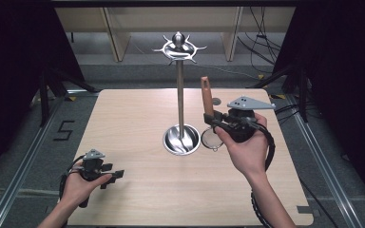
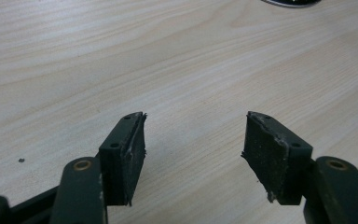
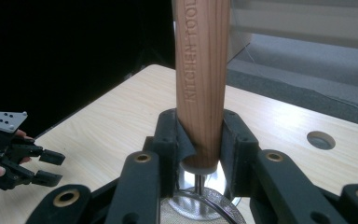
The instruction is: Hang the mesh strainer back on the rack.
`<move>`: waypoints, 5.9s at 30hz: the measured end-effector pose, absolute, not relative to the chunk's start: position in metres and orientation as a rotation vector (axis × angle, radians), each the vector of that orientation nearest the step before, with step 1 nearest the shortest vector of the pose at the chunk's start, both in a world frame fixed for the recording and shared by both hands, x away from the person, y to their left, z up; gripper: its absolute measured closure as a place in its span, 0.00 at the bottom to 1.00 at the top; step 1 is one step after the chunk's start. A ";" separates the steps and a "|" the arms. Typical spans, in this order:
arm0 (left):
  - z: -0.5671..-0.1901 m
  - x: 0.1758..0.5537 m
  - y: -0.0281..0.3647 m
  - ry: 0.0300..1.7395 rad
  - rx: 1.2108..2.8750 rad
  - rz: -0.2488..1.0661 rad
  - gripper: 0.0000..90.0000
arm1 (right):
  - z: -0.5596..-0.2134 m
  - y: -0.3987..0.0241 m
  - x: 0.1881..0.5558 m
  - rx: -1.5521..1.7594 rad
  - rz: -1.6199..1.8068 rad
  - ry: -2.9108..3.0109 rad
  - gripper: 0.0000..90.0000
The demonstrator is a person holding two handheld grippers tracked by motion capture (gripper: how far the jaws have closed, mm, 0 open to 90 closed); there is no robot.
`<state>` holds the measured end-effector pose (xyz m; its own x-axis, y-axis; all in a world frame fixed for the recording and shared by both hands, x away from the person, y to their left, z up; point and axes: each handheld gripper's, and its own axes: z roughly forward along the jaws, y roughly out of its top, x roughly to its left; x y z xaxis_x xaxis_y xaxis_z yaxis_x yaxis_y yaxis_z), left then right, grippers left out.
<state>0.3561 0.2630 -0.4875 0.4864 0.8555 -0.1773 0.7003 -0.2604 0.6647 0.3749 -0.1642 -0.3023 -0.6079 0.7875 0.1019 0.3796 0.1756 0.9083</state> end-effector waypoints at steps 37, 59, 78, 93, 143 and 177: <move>-0.487 0.358 0.265 1.257 2.055 0.282 0.42 | -0.286 -0.161 0.380 1.073 1.451 2.014 0.79; -0.488 0.358 0.263 1.277 2.026 0.288 0.42 | -0.277 -0.159 0.382 1.050 1.480 1.993 0.79; -0.487 0.358 0.264 1.274 2.030 0.291 0.42 | -0.276 -0.155 0.386 1.045 1.504 1.991 0.79; -0.487 0.359 0.266 1.257 2.044 0.277 0.42 | -0.275 -0.152 0.391 1.037 1.488 2.003 0.79; -0.488 0.358 0.266 1.271 2.056 0.281 0.42 | -0.276 -0.141 0.412 1.053 1.509 2.076 0.79; -0.488 0.358 0.268 1.257 2.066 0.266 0.42 | -0.278 -0.146 0.414 1.085 1.538 2.064 0.65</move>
<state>0.3585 0.2681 -0.4883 0.5091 0.8432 -0.1729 0.7009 -0.2895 0.6519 0.4144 -0.1462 -0.2783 -0.6471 0.7449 0.1624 0.3686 0.1192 0.9219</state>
